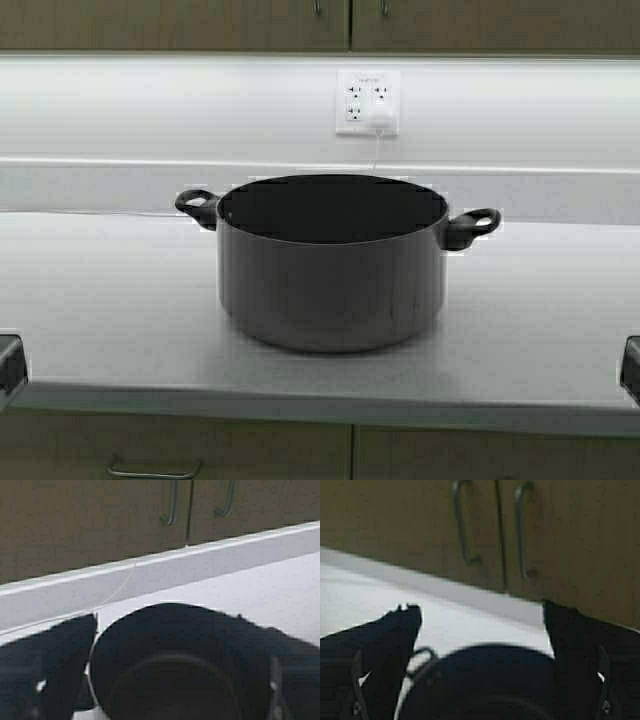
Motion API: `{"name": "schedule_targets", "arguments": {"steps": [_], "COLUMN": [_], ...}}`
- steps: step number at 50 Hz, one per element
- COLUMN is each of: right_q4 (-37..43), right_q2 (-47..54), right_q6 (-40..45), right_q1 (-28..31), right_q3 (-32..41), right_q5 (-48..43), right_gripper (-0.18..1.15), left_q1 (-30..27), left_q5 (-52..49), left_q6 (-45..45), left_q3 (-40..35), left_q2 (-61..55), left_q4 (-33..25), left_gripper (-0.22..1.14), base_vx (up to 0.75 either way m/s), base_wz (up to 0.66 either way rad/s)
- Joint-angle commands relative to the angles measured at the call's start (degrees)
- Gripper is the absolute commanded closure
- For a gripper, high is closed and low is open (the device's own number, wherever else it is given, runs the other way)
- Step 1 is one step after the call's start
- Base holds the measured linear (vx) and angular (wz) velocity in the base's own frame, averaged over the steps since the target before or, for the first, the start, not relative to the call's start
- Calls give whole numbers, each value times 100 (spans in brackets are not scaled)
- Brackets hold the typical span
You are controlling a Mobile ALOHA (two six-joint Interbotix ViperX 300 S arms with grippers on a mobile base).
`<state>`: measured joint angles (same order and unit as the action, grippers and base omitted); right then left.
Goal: Open the cabinet, put the pot inside, then close it
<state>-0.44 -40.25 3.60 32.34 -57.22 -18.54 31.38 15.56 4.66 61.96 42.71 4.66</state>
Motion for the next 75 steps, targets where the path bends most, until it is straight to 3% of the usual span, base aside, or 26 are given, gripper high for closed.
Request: {"name": "schedule_targets", "arguments": {"steps": [1,8,15,29,33,47,64,70,75], "right_q4": [44,457,1406,5071,5713,5827,5933,6012,6012], "right_q2": [853,1811,2443,3296,3612,4219,4588,4737,4834], "right_q6": [-35,-308,-1239,-4597,-5080,-5106,-5106,-5106,-5106], "right_q1": [229,229,343,984,1063,1063,896,870,870], "right_q3": [633,1362,2021,2848,3129,3533,3876,4043,4166], "right_q5": [-756,-914,-1046,-2610,-2997,-3155,-3331,-3331,-3322], "right_gripper": [-5,-5,-5,-5,-5,-5,1,23,58], "left_q1": [141,290,501,861,896,905,888,888,888], "left_q5": [791,1441,2030,3015,3173,3428,3480,3445,3393], "left_q6": [9,-9,-105,-1494,-1802,-1819,-1907,-1951,-1969], "left_q3": [-624,-1274,-1925,-2962,-3208,-3647,-4140,-4359,-4430], "left_q2": [-958,-2057,-3015,-4324,-4570,-5089,-5634,-5818,-5889], "left_q4": [-26,-158,-554,-2303,-2733,-3129,-3138,-3120,-3111], "left_gripper": [-10,-10,-10,-10,-10,-10,-7,15,70], "base_vx": [0,0,0,0,0,0,0,0,0], "base_wz": [0,0,0,0,0,0,0,0,0]}}
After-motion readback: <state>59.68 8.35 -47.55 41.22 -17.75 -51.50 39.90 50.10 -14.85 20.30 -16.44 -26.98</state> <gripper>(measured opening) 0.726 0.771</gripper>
